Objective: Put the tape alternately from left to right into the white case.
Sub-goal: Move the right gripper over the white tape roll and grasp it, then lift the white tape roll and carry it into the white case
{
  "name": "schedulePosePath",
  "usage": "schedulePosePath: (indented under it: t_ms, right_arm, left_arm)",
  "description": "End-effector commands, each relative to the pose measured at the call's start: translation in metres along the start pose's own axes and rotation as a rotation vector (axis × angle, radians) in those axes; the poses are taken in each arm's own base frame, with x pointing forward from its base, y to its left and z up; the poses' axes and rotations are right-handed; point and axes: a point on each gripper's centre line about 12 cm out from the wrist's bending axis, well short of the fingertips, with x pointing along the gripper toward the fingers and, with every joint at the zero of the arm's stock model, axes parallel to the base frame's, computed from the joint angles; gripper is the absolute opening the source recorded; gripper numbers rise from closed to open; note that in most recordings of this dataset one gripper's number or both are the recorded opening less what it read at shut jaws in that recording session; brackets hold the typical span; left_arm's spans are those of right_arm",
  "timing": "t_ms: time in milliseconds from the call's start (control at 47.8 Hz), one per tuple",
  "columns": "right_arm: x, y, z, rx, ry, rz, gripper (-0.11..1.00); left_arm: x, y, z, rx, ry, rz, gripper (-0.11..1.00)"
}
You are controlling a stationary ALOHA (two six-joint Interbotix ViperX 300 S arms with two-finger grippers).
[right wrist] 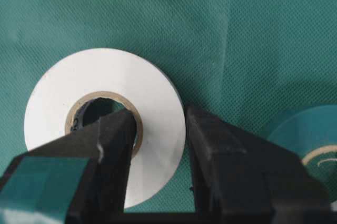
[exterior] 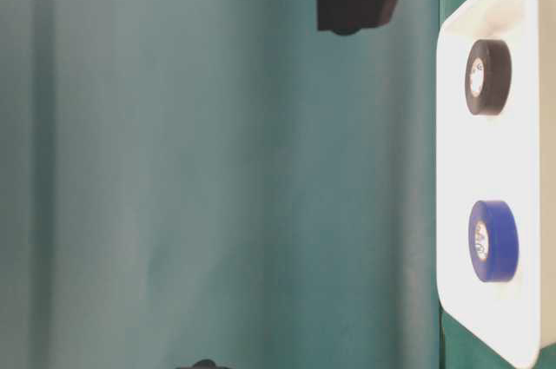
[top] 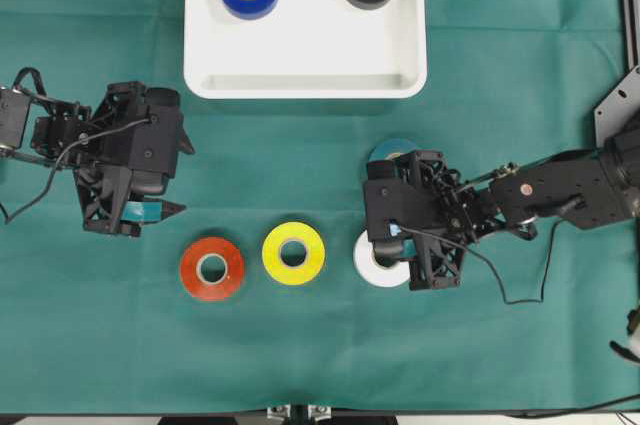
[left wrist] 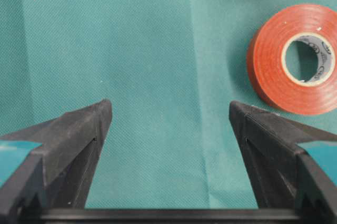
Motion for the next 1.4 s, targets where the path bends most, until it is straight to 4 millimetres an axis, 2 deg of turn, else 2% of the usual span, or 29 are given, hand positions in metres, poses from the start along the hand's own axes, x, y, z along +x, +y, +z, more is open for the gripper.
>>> schedulePosePath:
  t_ms: [0,293,564,899,1045,1380]
  right_arm:
    - [-0.008,0.005,0.013,0.001,-0.042,0.019,0.32]
    - [-0.023,0.009,0.022,0.01,-0.09,0.04,0.32]
    - [-0.05,0.012,0.037,0.018,-0.098,0.022,0.32]
    - [-0.054,0.008,0.04,0.022,-0.066,-0.011,0.32]
    - [-0.055,-0.007,0.049,0.046,-0.085,-0.038,0.32]
    - [-0.066,-0.067,0.083,0.04,-0.169,-0.177,0.32]
  left_arm:
    - [-0.004,-0.001,0.009,0.004,-0.034,-0.004,0.77]
    - [-0.004,-0.002,0.01,0.003,-0.037,-0.004,0.77]
    - [-0.004,-0.002,0.009,0.001,-0.029,-0.004,0.77]
    - [-0.004,-0.002,0.01,0.001,-0.03,-0.004,0.77]
    - [-0.004,-0.002,0.01,0.003,-0.034,-0.004,0.77]
    - [-0.004,-0.002,0.01,0.001,-0.037,-0.004,0.77]
